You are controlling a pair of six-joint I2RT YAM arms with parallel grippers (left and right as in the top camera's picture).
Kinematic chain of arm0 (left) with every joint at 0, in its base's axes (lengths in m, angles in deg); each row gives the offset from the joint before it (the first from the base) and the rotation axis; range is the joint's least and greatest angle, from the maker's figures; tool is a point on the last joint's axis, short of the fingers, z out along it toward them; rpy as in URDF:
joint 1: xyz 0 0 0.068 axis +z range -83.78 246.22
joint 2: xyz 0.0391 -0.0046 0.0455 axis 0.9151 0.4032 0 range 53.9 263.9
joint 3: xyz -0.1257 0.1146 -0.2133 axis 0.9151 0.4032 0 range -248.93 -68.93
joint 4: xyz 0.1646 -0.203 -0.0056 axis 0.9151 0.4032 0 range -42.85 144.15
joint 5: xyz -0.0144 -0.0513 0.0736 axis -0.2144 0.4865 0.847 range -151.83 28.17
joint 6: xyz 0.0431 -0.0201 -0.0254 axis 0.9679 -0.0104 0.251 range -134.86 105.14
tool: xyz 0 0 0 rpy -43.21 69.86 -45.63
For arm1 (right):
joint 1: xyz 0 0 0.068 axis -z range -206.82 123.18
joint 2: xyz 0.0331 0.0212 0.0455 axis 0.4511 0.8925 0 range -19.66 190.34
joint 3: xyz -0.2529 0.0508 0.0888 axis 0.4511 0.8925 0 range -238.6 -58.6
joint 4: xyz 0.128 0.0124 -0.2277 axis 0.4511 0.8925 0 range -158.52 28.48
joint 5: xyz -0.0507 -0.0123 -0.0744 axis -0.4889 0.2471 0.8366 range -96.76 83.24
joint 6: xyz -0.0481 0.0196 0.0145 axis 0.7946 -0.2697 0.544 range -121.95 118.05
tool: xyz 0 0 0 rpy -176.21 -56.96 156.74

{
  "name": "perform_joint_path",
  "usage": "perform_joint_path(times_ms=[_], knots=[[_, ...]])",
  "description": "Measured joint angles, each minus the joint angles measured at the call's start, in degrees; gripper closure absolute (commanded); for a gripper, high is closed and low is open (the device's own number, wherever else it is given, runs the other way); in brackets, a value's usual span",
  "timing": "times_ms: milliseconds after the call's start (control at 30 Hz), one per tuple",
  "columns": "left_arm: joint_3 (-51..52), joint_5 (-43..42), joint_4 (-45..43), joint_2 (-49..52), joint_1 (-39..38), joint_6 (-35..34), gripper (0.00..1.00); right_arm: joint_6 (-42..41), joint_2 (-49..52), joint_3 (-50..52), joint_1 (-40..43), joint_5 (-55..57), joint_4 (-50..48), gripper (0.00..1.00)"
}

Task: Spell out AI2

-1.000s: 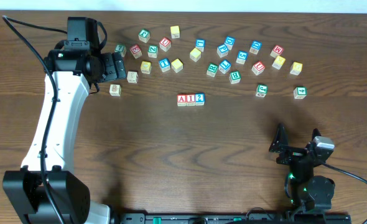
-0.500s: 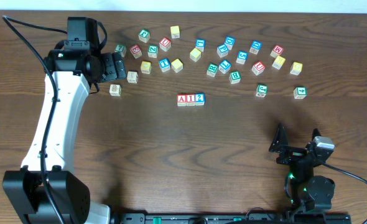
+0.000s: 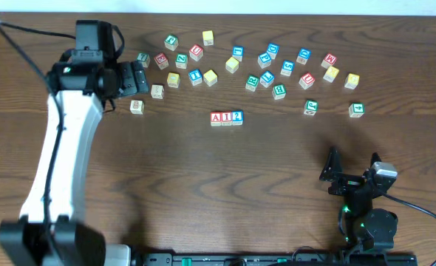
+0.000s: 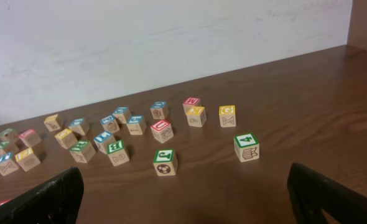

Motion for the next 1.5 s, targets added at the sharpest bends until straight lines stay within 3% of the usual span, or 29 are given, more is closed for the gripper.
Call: perform_joint_path(times_ms=[167,500,767,1100,1500], knots=[[6.1,0.0,-7.9,-15.4,0.4,0.0,0.01,0.0,0.0,0.0,0.0,0.0,0.0,0.01],[42.9,0.0,-37.5,-49.4,5.7,0.2,0.01,0.0,0.0,0.0,0.0,-0.2,0.0,0.01],[66.3,0.0,-50.7,-68.9,6.0,0.9,0.01,0.0,0.0,0.0,0.0,-0.2,0.0,0.01],[84.2,0.0,-54.7,-84.8,6.0,3.1,0.01,0.0,0.0,0.0,0.0,-0.2,0.0,0.01],[86.0,0.0,-49.1,-89.4,6.0,4.2,0.01,0.0,0.0,0.0,0.0,-0.2,0.0,0.01]])
